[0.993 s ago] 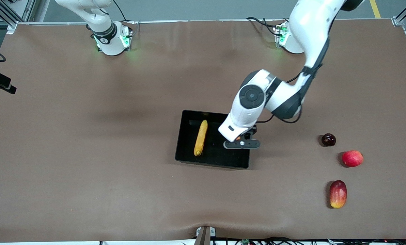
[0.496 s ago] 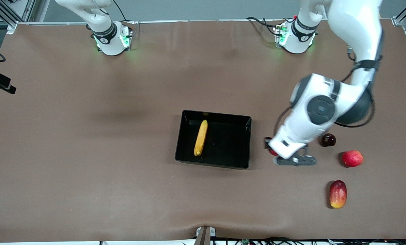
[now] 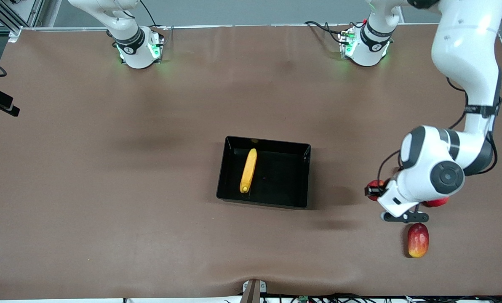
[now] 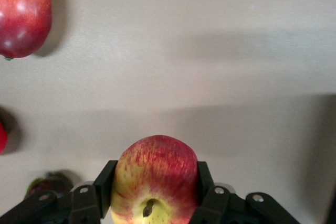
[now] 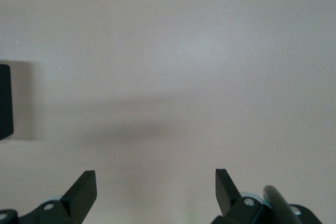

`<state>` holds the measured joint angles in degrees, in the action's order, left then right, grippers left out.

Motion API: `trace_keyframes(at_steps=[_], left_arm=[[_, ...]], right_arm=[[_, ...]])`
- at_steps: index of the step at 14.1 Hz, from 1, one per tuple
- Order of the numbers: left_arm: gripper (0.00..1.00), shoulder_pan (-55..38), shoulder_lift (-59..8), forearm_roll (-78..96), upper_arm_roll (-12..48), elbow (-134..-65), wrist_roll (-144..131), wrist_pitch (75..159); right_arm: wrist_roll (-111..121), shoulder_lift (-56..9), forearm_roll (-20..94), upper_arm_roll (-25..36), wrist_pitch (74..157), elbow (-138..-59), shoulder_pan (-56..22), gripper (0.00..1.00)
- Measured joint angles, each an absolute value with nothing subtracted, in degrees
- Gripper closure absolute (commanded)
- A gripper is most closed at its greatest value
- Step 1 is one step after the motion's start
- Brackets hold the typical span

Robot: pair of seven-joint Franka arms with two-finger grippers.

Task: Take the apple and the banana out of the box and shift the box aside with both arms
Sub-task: 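Carry the apple out of the tray and set it beside the plum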

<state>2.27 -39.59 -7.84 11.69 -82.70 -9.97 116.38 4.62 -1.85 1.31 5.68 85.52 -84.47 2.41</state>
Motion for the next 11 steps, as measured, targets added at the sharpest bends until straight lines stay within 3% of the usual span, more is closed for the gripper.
trace_keyframes(at_steps=[11], left_arm=[[1.0, 6.3, -45.5, -17.5, 11.5, -82.9, -8.4, 125.3]], right_arm=[[4.6, -1.9, 1.3, 5.7, 85.5, -84.5, 2.4, 0.0]])
